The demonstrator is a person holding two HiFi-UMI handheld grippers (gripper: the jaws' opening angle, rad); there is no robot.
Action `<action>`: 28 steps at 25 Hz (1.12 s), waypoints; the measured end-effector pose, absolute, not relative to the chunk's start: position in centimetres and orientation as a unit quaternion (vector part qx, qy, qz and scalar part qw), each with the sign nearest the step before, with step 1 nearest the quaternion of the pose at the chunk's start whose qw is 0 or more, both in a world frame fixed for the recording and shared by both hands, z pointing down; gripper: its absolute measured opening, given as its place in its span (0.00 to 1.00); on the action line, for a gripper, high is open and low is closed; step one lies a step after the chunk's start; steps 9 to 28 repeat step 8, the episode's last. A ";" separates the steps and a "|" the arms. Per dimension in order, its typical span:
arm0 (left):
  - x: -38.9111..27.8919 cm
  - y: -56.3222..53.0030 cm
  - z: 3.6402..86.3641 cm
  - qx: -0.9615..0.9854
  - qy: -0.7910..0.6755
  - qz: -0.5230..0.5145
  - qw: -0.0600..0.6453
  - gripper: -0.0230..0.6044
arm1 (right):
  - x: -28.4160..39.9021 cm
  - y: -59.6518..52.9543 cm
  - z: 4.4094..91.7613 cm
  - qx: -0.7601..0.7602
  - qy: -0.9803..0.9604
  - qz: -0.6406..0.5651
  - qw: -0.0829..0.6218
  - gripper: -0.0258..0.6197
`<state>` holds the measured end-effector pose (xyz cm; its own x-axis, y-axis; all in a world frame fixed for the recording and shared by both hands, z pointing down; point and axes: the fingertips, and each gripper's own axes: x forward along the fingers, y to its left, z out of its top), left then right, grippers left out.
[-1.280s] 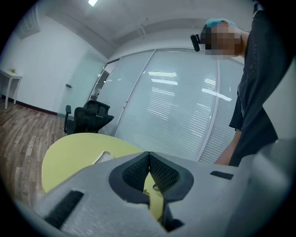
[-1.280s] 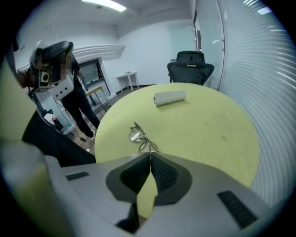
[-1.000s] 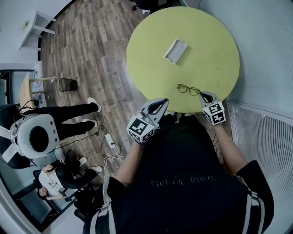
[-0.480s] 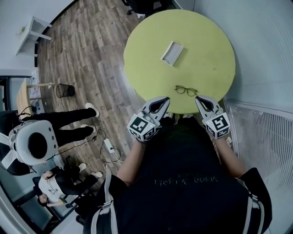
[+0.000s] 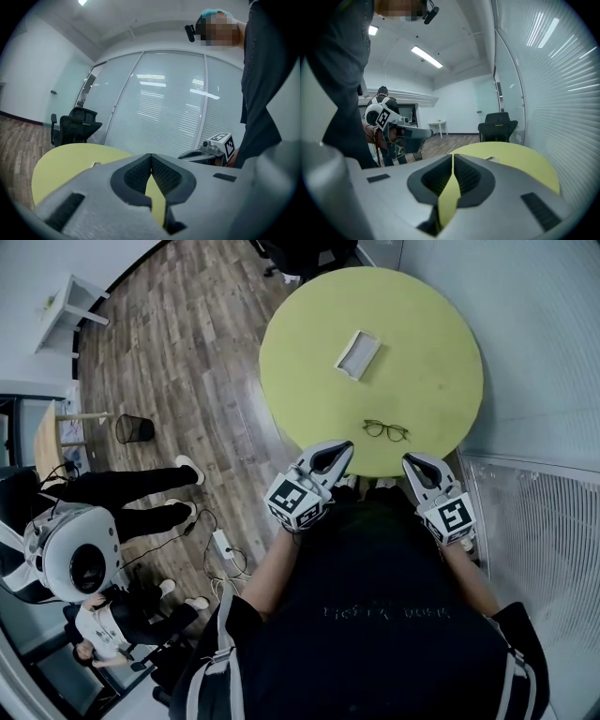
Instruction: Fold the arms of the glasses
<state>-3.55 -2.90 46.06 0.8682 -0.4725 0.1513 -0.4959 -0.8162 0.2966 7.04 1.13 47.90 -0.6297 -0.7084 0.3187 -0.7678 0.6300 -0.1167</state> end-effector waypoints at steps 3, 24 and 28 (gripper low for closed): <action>-3.8 -2.7 46.3 0.955 -0.247 0.044 0.158 0.07 | 6.3 1.3 47.6 0.405 -0.899 0.115 0.120 0.09; -4.5 -2.1 45.9 0.959 -0.237 0.048 0.148 0.07 | 5.0 1.7 46.9 0.403 -0.901 0.117 0.110 0.09; -4.5 -2.1 45.9 0.959 -0.237 0.048 0.148 0.07 | 5.0 1.7 46.9 0.403 -0.901 0.117 0.110 0.09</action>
